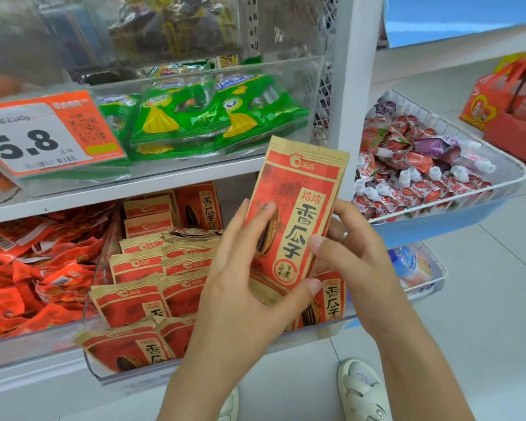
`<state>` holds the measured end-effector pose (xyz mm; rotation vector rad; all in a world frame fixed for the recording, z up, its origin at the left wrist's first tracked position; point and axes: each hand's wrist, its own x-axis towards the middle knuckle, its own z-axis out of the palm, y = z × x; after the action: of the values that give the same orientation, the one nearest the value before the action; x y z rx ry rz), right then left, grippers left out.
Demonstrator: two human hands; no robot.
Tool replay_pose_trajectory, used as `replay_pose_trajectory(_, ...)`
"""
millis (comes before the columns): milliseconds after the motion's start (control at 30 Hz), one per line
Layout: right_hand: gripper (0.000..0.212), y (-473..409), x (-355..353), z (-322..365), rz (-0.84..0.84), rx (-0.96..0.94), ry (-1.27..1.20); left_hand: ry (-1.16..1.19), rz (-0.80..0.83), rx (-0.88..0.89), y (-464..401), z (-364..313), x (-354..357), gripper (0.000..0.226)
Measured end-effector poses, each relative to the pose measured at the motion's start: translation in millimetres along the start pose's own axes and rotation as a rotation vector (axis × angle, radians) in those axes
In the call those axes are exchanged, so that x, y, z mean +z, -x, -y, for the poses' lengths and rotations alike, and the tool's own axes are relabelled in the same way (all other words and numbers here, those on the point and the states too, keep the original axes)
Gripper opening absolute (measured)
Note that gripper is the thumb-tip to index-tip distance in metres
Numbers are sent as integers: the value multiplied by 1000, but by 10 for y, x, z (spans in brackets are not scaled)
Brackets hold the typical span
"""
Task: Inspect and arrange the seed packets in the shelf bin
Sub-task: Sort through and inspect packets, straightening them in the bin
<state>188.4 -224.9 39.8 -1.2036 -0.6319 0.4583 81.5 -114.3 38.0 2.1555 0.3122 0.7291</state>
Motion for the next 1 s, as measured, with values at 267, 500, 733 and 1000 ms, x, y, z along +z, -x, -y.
replay_pose_trajectory(267, 37, -29, -124, 142, -113, -70, -96, -151, -24, 139, 2, 38, 19, 75)
replay_pose_trajectory(500, 38, -28, -238, 147, -112, -77, -68, -230, 110, 179, 14, 83, -10, 76)
replay_pose_trajectory(733, 32, -19, -195, 176, -131, -105, -108, -84, 89, 108, 15, 27, -58, 80)
replay_pose_trajectory(1000, 69, 21, -100, 260, -121, -113, -52, 430, 316, -54, -21, -48, -108, 58)
